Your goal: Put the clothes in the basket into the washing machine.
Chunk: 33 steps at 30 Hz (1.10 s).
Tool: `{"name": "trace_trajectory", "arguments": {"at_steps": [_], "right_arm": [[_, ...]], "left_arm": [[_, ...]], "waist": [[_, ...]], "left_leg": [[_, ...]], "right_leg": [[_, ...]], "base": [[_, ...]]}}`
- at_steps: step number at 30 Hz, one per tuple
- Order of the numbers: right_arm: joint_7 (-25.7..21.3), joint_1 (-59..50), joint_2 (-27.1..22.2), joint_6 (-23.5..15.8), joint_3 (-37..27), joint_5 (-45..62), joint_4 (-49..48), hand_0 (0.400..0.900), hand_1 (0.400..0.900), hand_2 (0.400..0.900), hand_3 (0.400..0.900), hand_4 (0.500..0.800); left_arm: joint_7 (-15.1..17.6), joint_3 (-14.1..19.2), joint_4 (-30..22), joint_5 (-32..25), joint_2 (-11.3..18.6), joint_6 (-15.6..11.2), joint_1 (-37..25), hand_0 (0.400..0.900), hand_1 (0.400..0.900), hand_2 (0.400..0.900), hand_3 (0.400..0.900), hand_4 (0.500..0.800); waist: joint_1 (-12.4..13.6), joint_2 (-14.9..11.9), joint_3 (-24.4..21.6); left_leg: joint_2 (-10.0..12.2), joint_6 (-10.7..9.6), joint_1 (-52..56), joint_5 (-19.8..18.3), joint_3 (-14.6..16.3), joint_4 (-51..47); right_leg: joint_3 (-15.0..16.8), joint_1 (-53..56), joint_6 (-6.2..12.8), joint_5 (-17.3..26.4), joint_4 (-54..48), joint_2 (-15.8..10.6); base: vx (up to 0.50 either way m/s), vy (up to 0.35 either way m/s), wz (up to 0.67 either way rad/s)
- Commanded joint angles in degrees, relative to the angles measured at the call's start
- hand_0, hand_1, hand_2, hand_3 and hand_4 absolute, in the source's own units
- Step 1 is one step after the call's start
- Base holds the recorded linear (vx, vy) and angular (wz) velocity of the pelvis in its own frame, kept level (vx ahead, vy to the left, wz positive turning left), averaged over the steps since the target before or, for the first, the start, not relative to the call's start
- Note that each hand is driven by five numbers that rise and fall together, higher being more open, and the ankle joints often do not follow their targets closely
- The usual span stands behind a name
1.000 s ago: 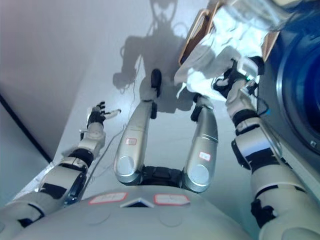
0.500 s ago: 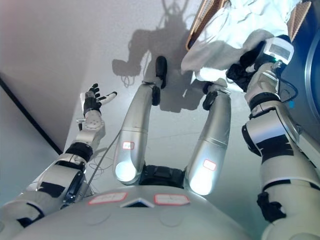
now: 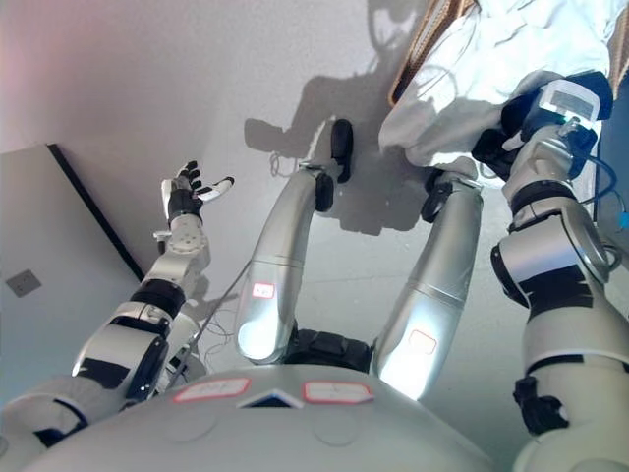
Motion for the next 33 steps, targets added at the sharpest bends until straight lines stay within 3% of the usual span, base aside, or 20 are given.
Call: {"name": "trace_trajectory", "arguments": {"at_steps": [1, 17, 19, 22, 23, 27, 29, 33], "right_arm": [[1.22, 5.41, -4.08, 1.61, 1.99, -0.07, 2.85, 0.4, 0.4, 0.4, 0.4, 0.5], [-2.46, 3.83, -5.84, 1.16, -0.47, 3.25, 2.22, 0.4, 0.4, 0.4, 0.4, 0.5], [-4.22, 4.2, -6.54, 0.01, -3.8, 8.01, 1.51, 0.4, 0.4, 0.4, 0.4, 0.5], [-6.76, 5.59, -7.89, -3.3, -15.5, 24.26, -0.14, 0.4, 0.4, 0.4, 0.4, 0.5], [-8.98, 6.95, -4.74, -3.63, -18.33, 27.46, -0.04, 0.4, 0.4, 0.4, 0.4, 0.5], [-12.4, 9.87, -1.64, -10.3, -30.12, 47.07, -5.09, 0.4, 0.4, 0.4, 0.4, 0.5], [-13.32, 12.81, 0.8, -14.64, -36.28, 57.51, -6.96, 0.4, 0.4, 0.4, 0.4, 0.5], [-12.99, 14.92, 3.27, -20.67, -44.26, 71.44, -8.23, 0.4, 0.4, 0.4, 0.4, 0.5]], "left_arm": [[1.66, 2.38, 3.06, -1.6, 0.85, 0.64, 4.33, 0.9, 0.9, 0.9, 0.9, 0.8], [2.33, 3.28, 5.04, -1.53, 1.05, -0.27, 3.58, 0.9, 0.9, 0.9, 0.9, 0.8], [2.41, 3.61, 4.91, -1.69, 1.29, -0.52, 3.9, 0.9, 0.9, 0.9, 0.9, 0.8], [2.28, 4.49, 5.12, -2.66, 1.46, -1.02, 4.76, 0.9, 0.9, 0.9, 0.9, 0.8], [2.26, 4.32, 5.32, -2.52, 1.2, -1.09, 4.88, 0.9, 0.9, 0.9, 0.9, 0.8], [2.38, 4.93, 5.72, -2.62, 1.24, -1.89, 6.37, 0.9, 0.9, 0.9, 0.9, 0.8], [2.31, 4.76, 6.75, -2.44, 1.13, -1.98, 7.27, 0.9, 0.9, 0.9, 0.9, 0.8], [2.02, 4.3, 8.97, -1.48, 0.61, -1.86, 9.63, 0.9, 0.9, 0.9, 0.9, 0.8]], "waist": [[-0.1, 1.8, -2.73], [-0.39, 0.26, -5.27], [-0.72, 0.05, -5.47], [-1.49, -0.17, -5.64], [-1.45, 0.14, -5.74], [-2.33, 0.52, -6.0], [-2.72, 0.62, -5.75], [-2.86, 1.42, -6.4]], "left_leg": [[-0.54, -1.31, 0.28, -2.49, -0.33, 0.06], [-0.27, -1.48, 7.81, 0.97, -0.24, -12.25], [-0.15, -1.6, 10.29, 1.77, -0.14, -15.18], [-0.05, -1.91, 14.82, 3.09, 0.17, -20.0], [-0.16, -1.75, 16.37, 3.34, 0.26, -21.56], [-0.34, -1.74, 22.58, 4.31, 0.54, -26.63], [-0.37, -1.45, 25.43, 6.62, 1.27, -29.52], [-0.59, -1.83, 31.03, 7.46, 1.6, -33.99]], "right_leg": [[-1.06, 1.32, 1.98, -0.87, 0.0, 1.32], [-2.19, 8.92, 3.22, 3.24, -11.6, 2.29], [-2.49, 11.53, 3.59, 4.25, -14.65, 2.41], [-2.73, 16.04, 4.4, 6.07, -19.88, 2.85], [-2.91, 17.46, 4.52, 6.42, -21.31, 2.95], [-2.9, 24.14, 5.41, 8.27, -28.07, 3.61], [-3.28, 27.32, 5.3, 10.86, -31.84, 3.71], [-3.16, 33.17, 5.86, 12.04, -37.26, 4.15]], "base": [[0.03, -0.027, -0.07], [0.02, -0.006, -0.03], [0.06, -0.006, -0.09], [0.08, 0.015, -0.11], [0.11, 0.019, -0.09], [0.11, 0.038, -0.2], [0.01, 0.051, -0.2], [0.08, 0.026, -0.14]]}}
